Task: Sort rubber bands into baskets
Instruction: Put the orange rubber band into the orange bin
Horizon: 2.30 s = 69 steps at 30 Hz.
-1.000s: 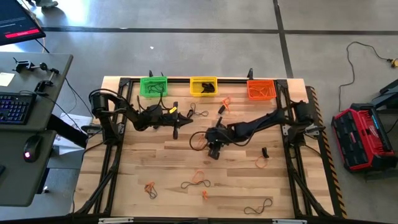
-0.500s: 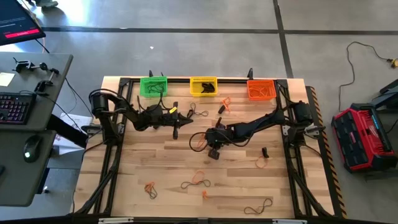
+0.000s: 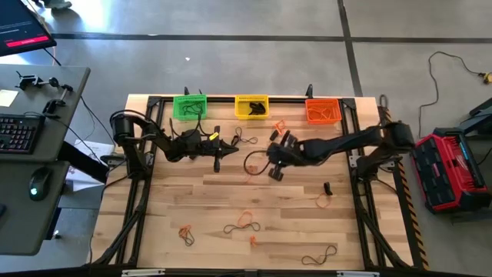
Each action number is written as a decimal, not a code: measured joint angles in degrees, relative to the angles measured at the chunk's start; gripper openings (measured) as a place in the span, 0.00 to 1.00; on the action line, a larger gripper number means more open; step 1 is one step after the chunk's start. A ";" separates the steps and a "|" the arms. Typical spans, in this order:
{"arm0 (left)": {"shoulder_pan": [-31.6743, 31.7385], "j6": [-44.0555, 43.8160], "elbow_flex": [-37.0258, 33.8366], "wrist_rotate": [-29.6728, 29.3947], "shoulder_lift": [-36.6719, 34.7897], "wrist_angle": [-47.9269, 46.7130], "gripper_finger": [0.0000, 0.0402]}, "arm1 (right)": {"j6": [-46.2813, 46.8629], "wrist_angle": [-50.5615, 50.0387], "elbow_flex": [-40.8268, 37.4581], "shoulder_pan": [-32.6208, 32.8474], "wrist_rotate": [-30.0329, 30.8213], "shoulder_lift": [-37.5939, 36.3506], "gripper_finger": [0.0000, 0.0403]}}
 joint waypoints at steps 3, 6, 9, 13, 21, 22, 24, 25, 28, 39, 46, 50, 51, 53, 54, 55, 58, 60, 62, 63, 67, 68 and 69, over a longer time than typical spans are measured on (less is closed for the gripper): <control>0.00 0.00 -0.02 0.00 0.00 0.00 0.00 | 0.02 -3.06 0.00 -2.16 2.19 -3.49 0.00; 0.02 0.02 -0.02 0.00 0.00 0.00 0.00 | 1.30 -6.77 0.04 -5.33 5.86 -6.82 0.00; 0.01 0.03 -0.02 0.00 0.00 0.02 0.00 | 4.23 -11.90 0.04 -9.58 10.72 -9.20 0.00; 0.02 0.03 -0.02 0.00 0.00 -0.08 0.00 | 7.43 -18.12 0.04 -16.39 16.37 -10.75 0.00; 0.00 0.05 -0.02 0.00 0.00 -0.77 0.00 | 3.63 -17.35 0.04 -32.68 19.17 -10.83 0.00; 0.00 0.05 -0.02 0.00 0.00 -0.89 0.00 | 2.88 -17.19 0.04 -34.86 19.51 -10.83 0.00; 0.00 0.05 -0.02 0.00 0.00 -1.17 0.00 | 2.47 -16.98 -0.06 -39.03 19.47 -10.79 0.00; 0.01 0.09 -0.02 0.00 0.00 -1.28 0.00 | 2.11 -16.27 -0.52 -40.87 19.44 -10.79 0.00; 0.01 0.18 -0.02 0.00 0.00 -1.27 0.00 | -0.13 -13.87 -2.87 -45.99 17.69 -10.74 0.00; 0.00 0.20 -0.02 -0.23 0.00 -1.25 0.00 | -6.41 4.29 -14.38 -53.13 12.00 -10.63 0.00; 0.00 0.18 -0.02 -0.32 0.00 -1.22 0.00 | -7.49 4.89 -14.64 -53.13 12.21 -10.63 0.00; 0.00 0.18 -0.02 -0.44 0.00 -1.22 0.00 | -8.10 4.70 -14.64 -53.13 12.21 -9.31 0.00; 0.00 0.18 -0.02 -0.46 0.00 -1.20 0.00 | -7.90 4.70 -14.64 -53.13 12.21 -8.70 0.00; 0.00 0.18 -0.02 -0.46 0.00 -1.20 0.00 | -7.88 4.53 -14.60 -52.92 12.36 -7.29 0.00; 0.00 0.16 -0.02 -0.46 0.00 -1.21 0.00 | -7.83 4.42 -14.52 -52.63 12.39 -6.72 0.00; 0.00 0.18 -0.02 -0.46 0.00 -1.20 0.00 | -7.75 4.42 -14.25 -52.35 12.41 -6.19 0.00; 0.01 0.16 -0.02 -0.46 0.00 -1.22 0.00 | -7.68 4.64 -13.83 -51.71 12.39 -5.11 0.00; 0.00 0.16 -0.02 -0.46 0.00 -1.24 0.00 | -7.61 4.74 -13.81 -51.71 12.39 -4.93 0.00; 0.00 0.16 -0.02 -0.46 0.00 -1.22 0.00 | -7.55 5.05 -13.73 -51.73 12.43 -4.97 0.00; 0.00 0.16 -0.02 -0.46 0.00 -1.25 0.00 | -7.62 4.99 -13.73 -51.73 12.41 -4.97 0.01; 0.00 0.14 -0.02 -0.46 0.00 -1.25 0.00 | -7.68 4.88 -13.73 -51.35 12.41 -4.97 0.08; 0.00 0.14 -0.02 -0.46 0.00 -1.24 0.00 | -7.75 4.89 -13.73 -51.32 12.39 -4.97 0.10; 0.02 0.14 -0.02 -0.46 0.00 -1.22 0.00 | -7.91 4.52 -13.61 -51.14 12.17 -4.97 0.13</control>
